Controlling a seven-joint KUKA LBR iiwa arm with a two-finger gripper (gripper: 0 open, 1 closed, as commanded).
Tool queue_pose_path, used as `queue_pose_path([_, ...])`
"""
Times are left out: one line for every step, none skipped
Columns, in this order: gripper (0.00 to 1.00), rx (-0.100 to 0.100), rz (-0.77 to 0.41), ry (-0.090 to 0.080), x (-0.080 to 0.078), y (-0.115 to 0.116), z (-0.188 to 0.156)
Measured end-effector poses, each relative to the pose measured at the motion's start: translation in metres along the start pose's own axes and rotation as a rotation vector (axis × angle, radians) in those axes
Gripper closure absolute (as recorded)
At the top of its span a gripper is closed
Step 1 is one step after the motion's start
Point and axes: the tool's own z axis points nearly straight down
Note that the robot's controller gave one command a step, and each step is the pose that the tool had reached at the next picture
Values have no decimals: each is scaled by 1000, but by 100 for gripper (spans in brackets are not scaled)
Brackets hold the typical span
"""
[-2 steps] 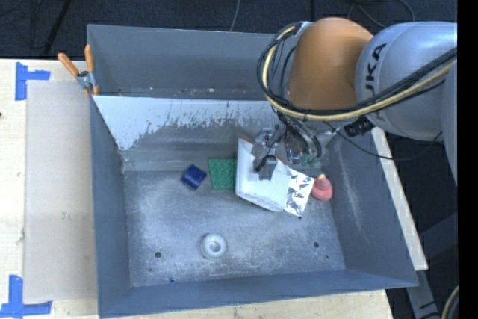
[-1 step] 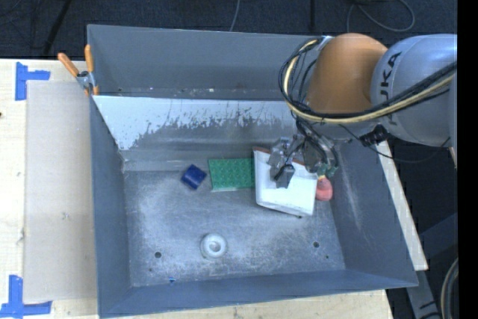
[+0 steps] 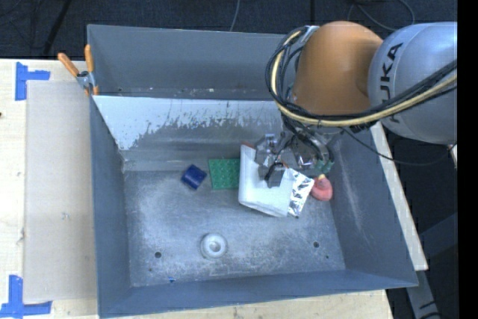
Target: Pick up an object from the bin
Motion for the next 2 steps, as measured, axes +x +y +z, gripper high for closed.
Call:
queue_pose_path([100, 1, 58, 6, 20, 2, -4])
queue_pose_path([100, 1, -18, 2, 9, 3, -8])
